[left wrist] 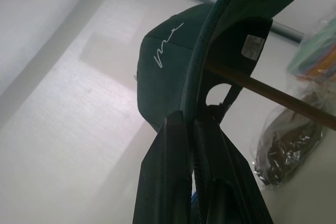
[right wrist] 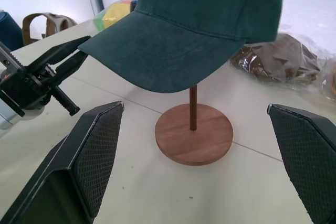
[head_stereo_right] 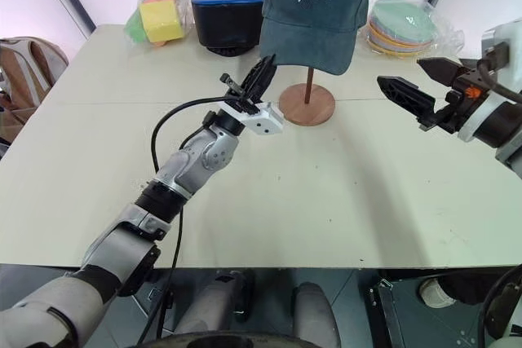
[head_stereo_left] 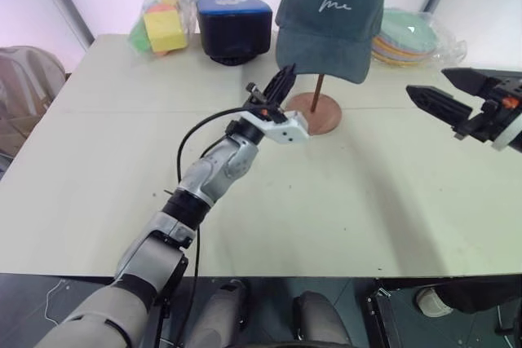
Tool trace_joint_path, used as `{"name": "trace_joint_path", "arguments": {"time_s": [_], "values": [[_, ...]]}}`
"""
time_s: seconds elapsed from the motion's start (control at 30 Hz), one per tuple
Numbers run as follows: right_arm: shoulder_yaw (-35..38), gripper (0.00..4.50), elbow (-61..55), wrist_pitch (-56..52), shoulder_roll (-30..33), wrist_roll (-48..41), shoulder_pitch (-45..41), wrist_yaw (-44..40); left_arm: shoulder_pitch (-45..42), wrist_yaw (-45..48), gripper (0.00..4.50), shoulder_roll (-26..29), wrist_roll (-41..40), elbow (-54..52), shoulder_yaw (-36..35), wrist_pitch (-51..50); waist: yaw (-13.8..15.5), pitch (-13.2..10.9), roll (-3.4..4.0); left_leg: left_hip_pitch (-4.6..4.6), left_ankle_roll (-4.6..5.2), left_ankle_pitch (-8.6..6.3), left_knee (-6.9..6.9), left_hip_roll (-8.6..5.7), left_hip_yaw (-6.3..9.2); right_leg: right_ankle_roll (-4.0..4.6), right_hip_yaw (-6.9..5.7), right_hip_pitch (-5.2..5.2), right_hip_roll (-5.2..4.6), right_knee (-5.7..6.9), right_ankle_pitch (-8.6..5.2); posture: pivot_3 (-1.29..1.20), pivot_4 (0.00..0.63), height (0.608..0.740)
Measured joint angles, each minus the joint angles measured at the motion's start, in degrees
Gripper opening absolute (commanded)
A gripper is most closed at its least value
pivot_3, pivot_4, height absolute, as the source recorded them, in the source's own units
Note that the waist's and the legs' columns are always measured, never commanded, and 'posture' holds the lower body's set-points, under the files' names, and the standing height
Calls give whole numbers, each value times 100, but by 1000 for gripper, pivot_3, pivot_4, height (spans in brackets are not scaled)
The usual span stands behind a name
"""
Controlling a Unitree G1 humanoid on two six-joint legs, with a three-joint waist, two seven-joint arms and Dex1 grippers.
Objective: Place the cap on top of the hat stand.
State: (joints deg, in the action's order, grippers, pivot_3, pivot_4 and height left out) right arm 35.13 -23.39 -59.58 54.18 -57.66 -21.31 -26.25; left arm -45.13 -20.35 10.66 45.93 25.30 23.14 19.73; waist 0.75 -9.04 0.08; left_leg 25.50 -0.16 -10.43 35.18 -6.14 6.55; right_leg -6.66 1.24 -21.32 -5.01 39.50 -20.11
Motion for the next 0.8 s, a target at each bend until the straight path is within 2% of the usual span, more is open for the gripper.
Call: {"name": "trace_joint_path", "arguments": {"time_s": [0.3, 0.4, 0.47, 0.63, 0.8], "values": [[-11, 4500, -1, 1, 2, 0, 4, 20, 82, -107, 17, -202, 159, 4, 182, -87, 1, 0, -1, 0, 0, 0, 0, 0, 0, 0, 0, 0, 0, 0, 0, 0, 150, 740], [-21, 4500, 0, 1, 13, 2, 3, 19, 142, -38, 925, -222, 87, 1, 197, -65, -2, 0, -1, 0, 0, 0, 0, 0, 0, 0, 0, 0, 0, 0, 0, 0, 150, 740], [-44, 4500, 0, 1, 44, 6, 3, 15, 188, 41, 1800, -223, 47, 0, 201, -54, -3, 0, -1, 0, 0, 0, 0, 0, 0, 0, 0, 0, 0, 0, 0, 0, 150, 740], [-77, 4500, 1, 31, 52, 9, -3, 3, 243, 186, 4459, -222, -67, -21, 207, -9, -2, 0, -1, 0, 0, 0, 0, 0, 0, 0, 0, 0, -1, 0, 0, 0, 150, 740], [-112, 4500, 2, 59, 62, 12, -4, -9, 355, 390, 4459, -196, -266, -109, 209, 191, -2, 0, 0, -1, 0, 0, 0, 0, 0, 0, 0, 0, -1, 0, 0, 0, 150, 740]]}}
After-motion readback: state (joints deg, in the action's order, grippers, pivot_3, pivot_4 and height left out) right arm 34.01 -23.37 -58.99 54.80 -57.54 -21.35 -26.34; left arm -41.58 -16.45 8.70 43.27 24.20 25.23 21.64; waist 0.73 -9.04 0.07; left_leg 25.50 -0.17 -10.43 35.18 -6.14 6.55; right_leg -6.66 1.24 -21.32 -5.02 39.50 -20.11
